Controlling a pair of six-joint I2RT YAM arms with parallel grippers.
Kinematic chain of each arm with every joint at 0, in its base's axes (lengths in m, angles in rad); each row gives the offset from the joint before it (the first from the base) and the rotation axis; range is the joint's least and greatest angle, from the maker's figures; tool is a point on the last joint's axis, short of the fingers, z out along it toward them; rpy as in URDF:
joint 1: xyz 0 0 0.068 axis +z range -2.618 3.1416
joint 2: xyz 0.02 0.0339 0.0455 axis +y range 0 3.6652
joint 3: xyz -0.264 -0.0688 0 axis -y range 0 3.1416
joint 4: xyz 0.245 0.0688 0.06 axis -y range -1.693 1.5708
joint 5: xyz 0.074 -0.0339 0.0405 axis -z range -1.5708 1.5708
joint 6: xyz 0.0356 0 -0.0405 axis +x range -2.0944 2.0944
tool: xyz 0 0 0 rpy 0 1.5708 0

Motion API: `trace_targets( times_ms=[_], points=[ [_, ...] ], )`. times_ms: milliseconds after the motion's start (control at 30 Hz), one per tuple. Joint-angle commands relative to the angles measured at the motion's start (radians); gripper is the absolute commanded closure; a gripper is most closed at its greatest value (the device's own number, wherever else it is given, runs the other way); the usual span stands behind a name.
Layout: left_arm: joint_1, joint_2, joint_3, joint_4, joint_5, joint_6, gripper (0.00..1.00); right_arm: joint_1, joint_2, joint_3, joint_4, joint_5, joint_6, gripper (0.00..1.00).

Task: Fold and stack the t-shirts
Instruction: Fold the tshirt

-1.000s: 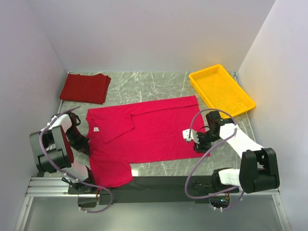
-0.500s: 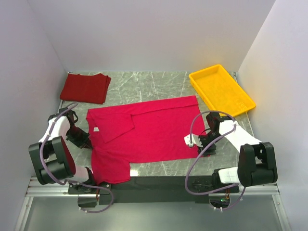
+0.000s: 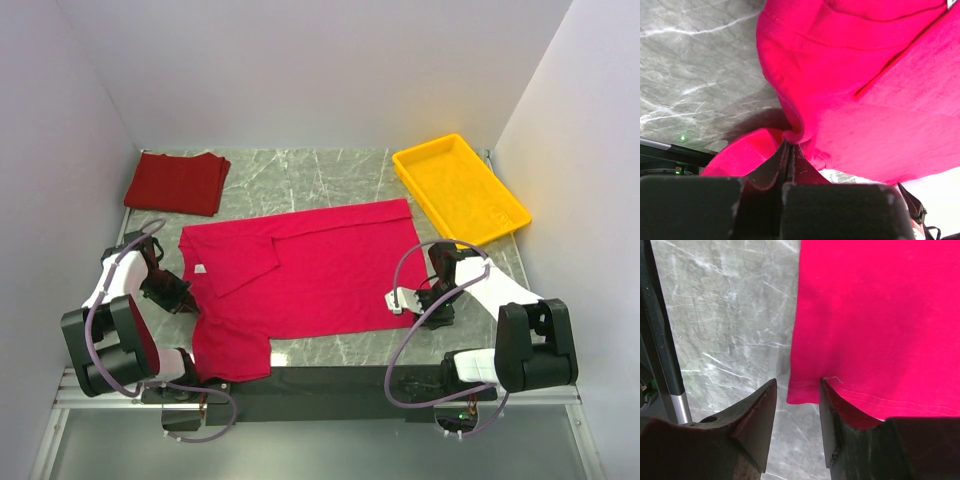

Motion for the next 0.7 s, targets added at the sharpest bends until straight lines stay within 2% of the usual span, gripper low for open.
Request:
trace_targets(
  times_ms=[0,133,200,267,300,333,500,667],
  points=[
    [-0.002,-0.037,-0.007,0.001,0.026,-0.013,0.99,0.015,-0.007,-0.024,0.031,0.03,0.011,0.55],
    [-0.002,-0.045,-0.01,-0.017,-0.001,-0.027,0.99,0.035,0.008,-0.035,0.071,0.03,0.053,0.65],
    [-0.002,-0.048,-0.001,-0.025,-0.012,-0.033,0.99,0.04,0.01,-0.04,0.097,0.026,0.078,0.77],
    [-0.004,-0.045,0.011,-0.032,-0.03,-0.034,0.99,0.04,0.004,-0.034,0.119,0.023,0.102,0.83],
    [-0.002,-0.043,0.017,-0.037,-0.035,-0.036,0.99,0.034,0.001,-0.023,0.116,0.017,0.125,0.93],
    [-0.002,-0.04,0.023,-0.041,-0.041,-0.034,0.99,0.025,0.001,-0.008,0.105,0.01,0.129,0.98],
    [-0.002,-0.034,0.088,-0.08,-0.118,-0.034,0.99,-0.096,0.02,0.189,-0.053,-0.112,0.101,1.0],
    [-0.002,-0.028,0.097,-0.069,-0.109,-0.028,0.99,-0.175,0.07,0.343,-0.078,-0.201,0.15,1.0]
  ],
)
